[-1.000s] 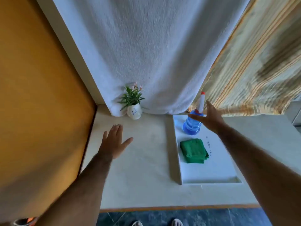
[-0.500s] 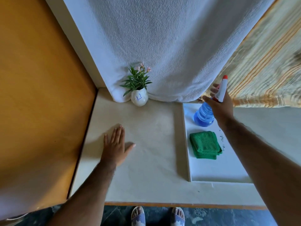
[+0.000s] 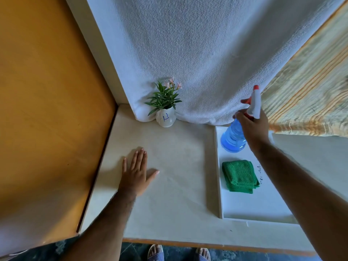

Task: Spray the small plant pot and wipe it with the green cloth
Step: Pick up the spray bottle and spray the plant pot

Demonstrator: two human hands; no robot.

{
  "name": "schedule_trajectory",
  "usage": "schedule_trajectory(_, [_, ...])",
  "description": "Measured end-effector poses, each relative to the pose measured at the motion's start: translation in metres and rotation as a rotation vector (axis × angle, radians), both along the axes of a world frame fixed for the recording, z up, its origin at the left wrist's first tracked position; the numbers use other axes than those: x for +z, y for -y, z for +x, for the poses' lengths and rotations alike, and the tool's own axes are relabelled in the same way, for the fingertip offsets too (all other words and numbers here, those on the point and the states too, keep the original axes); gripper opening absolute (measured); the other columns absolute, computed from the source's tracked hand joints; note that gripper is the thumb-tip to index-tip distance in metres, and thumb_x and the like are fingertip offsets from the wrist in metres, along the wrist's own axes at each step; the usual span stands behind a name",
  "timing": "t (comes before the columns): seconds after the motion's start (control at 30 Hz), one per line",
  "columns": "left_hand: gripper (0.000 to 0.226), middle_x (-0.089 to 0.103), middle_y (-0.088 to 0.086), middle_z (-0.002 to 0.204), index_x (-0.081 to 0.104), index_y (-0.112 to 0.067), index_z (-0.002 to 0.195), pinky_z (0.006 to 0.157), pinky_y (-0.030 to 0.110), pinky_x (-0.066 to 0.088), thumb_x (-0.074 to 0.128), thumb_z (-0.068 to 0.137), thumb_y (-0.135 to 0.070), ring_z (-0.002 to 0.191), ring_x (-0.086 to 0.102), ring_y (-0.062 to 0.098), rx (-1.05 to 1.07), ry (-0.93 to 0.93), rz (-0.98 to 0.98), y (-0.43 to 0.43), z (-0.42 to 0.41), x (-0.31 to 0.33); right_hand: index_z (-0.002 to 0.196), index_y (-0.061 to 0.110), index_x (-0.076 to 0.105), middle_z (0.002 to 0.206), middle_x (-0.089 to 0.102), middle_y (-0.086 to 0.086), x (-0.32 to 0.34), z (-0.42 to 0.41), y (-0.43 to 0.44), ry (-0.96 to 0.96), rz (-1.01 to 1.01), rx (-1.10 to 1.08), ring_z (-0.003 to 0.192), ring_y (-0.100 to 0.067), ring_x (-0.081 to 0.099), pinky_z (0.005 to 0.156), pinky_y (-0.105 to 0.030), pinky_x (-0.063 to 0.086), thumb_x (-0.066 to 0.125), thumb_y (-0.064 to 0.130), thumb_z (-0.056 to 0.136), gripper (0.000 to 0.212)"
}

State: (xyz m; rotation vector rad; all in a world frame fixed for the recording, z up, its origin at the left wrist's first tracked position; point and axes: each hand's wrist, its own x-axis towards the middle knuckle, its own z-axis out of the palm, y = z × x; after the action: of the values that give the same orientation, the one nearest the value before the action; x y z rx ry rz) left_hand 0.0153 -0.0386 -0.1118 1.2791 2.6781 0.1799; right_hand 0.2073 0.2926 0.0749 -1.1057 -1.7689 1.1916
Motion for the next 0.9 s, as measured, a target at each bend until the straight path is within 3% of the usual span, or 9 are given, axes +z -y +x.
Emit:
schedule_trajectory(0.1, [0.101,0.022,0.005,0.168,0.024,-0.01,0.159,0.12,0.059,0.01,0.012,0.089,-0.082,0.154,0.021,0.02,-0.008,-0.001,-0.005,0.002,-0.004,-0.003,0.109,0.013,0.07,0.079,0.071,0.009,0.007,-0.019,0.018,0.033,0.024,0.104,0.067,-0.009,0.058,0.062,-0.019,0.046,0.069,0.004,0.081,0.029])
schedule_trajectory(0.2, [0.102,0.018,0.004,0.169,0.02,-0.012,0.16,0.121,0.054,0.003,0.011,0.088,-0.083,0.154,0.017,0.019,-0.001,-0.007,-0.001,0.003,-0.004,-0.003,0.103,0.018,0.07,0.07,0.071,0.002,0.005,-0.039,0.044,0.063,-0.04,0.208,0.058,-0.004,0.061,0.062,-0.021,0.049,0.069,0.003,0.08,0.028])
schedule_trajectory(0.33, [0.1,0.028,0.007,0.166,0.028,-0.01,0.158,0.121,0.055,0.008,0.017,0.089,-0.081,0.152,0.026,0.022,-0.009,-0.023,0.046,0.003,-0.003,-0.004,0.099,0.019,0.071,0.068,0.075,0.001,-0.014,-0.061,0.077,0.157,-0.118,0.325,0.061,-0.006,0.069,0.071,-0.025,0.054,0.066,0.017,0.07,0.03])
schedule_trajectory(0.47, [0.095,0.034,0.009,0.164,0.034,-0.007,0.155,0.119,0.06,0.018,0.035,0.088,-0.074,0.15,0.033,0.025,-0.013,-0.055,0.1,0.003,-0.002,-0.008,0.099,0.021,0.073,0.053,0.069,0.007,-0.036,-0.081,0.094,0.296,-0.16,0.4,0.056,0.004,0.065,0.07,-0.022,0.048,0.072,0.015,0.083,0.018])
schedule_trajectory(0.57, [0.095,0.032,0.008,0.165,0.033,-0.008,0.156,0.12,0.06,0.017,0.037,0.088,-0.074,0.151,0.031,0.024,-0.01,-0.076,0.111,0.004,-0.001,-0.009,0.094,0.024,0.072,0.051,0.069,0.008,-0.048,-0.094,0.101,0.417,-0.152,0.425,0.05,0.008,0.061,0.062,-0.019,0.044,0.076,0.036,0.086,0.016])
schedule_trajectory(0.63, [0.094,0.033,0.008,0.164,0.034,-0.008,0.156,0.12,0.059,0.018,0.038,0.088,-0.073,0.15,0.032,0.024,-0.001,-0.09,0.132,0.004,-0.001,-0.01,0.089,0.023,0.071,0.052,0.069,0.009,-0.052,-0.104,0.102,0.475,-0.162,0.417,0.053,0.006,0.062,0.061,-0.019,0.044,0.075,0.045,0.084,0.022])
schedule_trajectory(0.77, [0.092,0.035,0.007,0.164,0.036,-0.008,0.155,0.12,0.059,0.02,0.041,0.089,-0.072,0.15,0.032,0.023,0.001,-0.122,0.172,0.004,0.0,-0.012,0.086,0.017,0.071,0.058,0.072,0.004,-0.054,-0.121,0.104,0.599,-0.134,0.382,0.073,-0.01,0.07,0.072,-0.027,0.052,0.072,0.044,0.079,0.028])
schedule_trajectory(0.9, [0.091,0.035,0.007,0.164,0.037,-0.008,0.154,0.12,0.06,0.023,0.042,0.09,-0.072,0.15,0.032,0.022,0.004,-0.142,0.191,0.004,0.0,-0.013,0.078,0.018,0.068,0.065,0.074,0.0,-0.057,-0.13,0.106,0.645,-0.146,0.33,0.074,-0.017,0.071,0.073,-0.032,0.058,0.064,0.042,0.072,0.026])
